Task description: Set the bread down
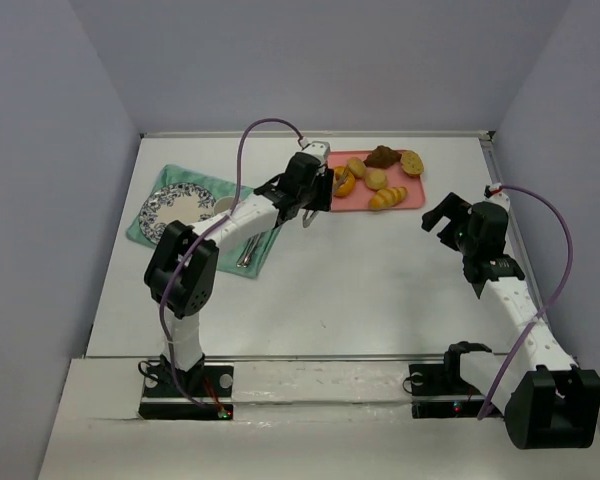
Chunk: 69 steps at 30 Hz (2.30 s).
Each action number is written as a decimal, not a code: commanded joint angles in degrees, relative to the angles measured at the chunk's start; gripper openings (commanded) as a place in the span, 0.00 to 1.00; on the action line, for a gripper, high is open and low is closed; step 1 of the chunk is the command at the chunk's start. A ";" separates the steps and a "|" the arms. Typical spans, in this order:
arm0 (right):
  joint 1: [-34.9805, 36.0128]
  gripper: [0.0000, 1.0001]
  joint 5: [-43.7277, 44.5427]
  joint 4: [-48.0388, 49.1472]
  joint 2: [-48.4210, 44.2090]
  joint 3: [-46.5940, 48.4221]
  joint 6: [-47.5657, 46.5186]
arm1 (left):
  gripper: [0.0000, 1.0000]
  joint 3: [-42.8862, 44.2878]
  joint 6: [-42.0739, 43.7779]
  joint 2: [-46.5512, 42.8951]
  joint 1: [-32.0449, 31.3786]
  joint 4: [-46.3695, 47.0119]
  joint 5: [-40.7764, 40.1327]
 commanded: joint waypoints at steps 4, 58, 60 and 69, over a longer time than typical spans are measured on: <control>0.10 0.99 0.75 3.11 -0.40 -0.30 -0.95 | 0.60 6.70 0.98 3.45 1.26 -2.21 -3.87; 0.10 0.99 2.42 3.11 -0.84 -0.47 -0.51 | 0.07 9.87 1.34 -1.28 4.86 -2.30 8.00; 0.10 0.99 2.51 3.11 -1.01 -0.47 -0.42 | 0.06 9.51 1.34 -2.52 4.78 -1.95 7.56; 0.10 0.99 2.43 3.02 -1.45 -0.56 -0.60 | 0.06 7.76 1.95 -9.90 5.82 -2.47 -1.13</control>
